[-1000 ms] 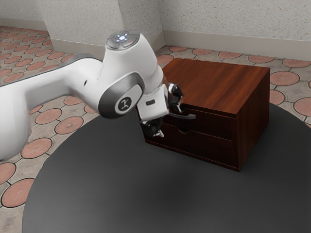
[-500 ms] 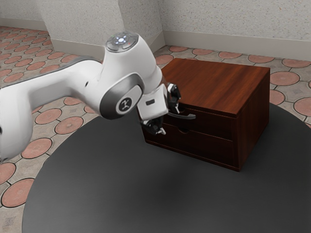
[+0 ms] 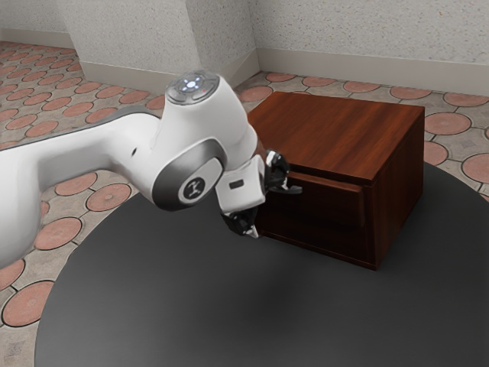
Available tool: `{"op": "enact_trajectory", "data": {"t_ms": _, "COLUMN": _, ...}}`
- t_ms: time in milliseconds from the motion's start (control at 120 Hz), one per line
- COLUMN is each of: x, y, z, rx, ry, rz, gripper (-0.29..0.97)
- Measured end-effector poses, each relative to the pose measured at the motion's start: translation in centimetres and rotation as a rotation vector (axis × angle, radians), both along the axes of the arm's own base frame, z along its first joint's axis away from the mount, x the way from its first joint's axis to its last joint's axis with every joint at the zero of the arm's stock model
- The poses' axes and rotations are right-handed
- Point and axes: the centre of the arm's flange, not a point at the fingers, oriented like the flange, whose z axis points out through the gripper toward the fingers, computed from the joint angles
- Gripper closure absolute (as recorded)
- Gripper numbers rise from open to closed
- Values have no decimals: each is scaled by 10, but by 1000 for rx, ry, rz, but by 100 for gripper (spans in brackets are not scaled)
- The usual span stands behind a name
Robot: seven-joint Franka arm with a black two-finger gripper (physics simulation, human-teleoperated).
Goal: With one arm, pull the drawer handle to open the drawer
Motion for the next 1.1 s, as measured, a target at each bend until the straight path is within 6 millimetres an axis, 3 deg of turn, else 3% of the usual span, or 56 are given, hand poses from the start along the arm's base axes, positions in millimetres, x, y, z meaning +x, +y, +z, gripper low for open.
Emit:
{"op": "enact_trajectory", "data": {"t_ms": 92, "x": -30, "y": -3, "z": 13, "rx": 5, "ry": -10, "rz": -10, "gripper": 15}}
{"op": "enact_trajectory", "data": {"t_ms": 283, "x": -94, "y": -6, "z": 1, "rx": 12, "ry": 24, "rz": -22, "gripper": -2}}
{"op": "enact_trajectory", "data": {"t_ms": 350, "x": -123, "y": -9, "z": 13, "rx": 12, "ry": -1, "rz": -29, "gripper": 14}}
{"op": "enact_trajectory", "data": {"t_ms": 375, "x": -136, "y": -11, "z": 22, "rx": 12, "ry": -21, "rz": -34, "gripper": 19}}
{"op": "enact_trajectory", "data": {"t_ms": 467, "x": -187, "y": -23, "z": 74, "rx": 16, "ry": -146, "rz": -54, "gripper": 14}}
{"op": "enact_trajectory", "data": {"t_ms": 542, "x": -214, "y": -26, "z": 133, "rx": 4, "ry": -273, "rz": -50, "gripper": 10}}
{"op": "enact_trajectory", "data": {"t_ms": 592, "x": -208, "y": -26, "z": 172, "rx": -9, "ry": -320, "rz": -30, "gripper": 8}}
{"op": "enact_trajectory", "data": {"t_ms": 675, "x": -167, "y": -17, "z": 210, "rx": -35, "ry": -285, "rz": 60, "gripper": 5}}
{"op": "enact_trajectory", "data": {"t_ms": 758, "x": -151, "y": 18, "z": 220, "rx": -73, "ry": -216, "rz": 244, "gripper": 3}}
{"op": "enact_trajectory", "data": {"t_ms": 808, "x": -156, "y": 38, "z": 240, "rx": -102, "ry": -213, "rz": 357, "gripper": 3}}
{"op": "enact_trajectory", "data": {"t_ms": 875, "x": -171, "y": 92, "z": 274, "rx": -169, "ry": -239, "rz": 562, "gripper": 2}}
{"op": "enact_trajectory", "data": {"t_ms": 925, "x": -165, "y": 107, "z": 270, "rx": -241, "ry": -195, "rz": 655, "gripper": 1}}
{"op": "enact_trajectory", "data": {"t_ms": 1008, "x": -150, "y": 90, "z": 256, "rx": -358, "ry": -104, "rz": 717, "gripper": 1}}
{"op": "enact_trajectory", "data": {"t_ms": 1100, "x": -148, "y": 92, "z": 249, "rx": -423, "ry": -53, "rz": 812, "gripper": 1}}
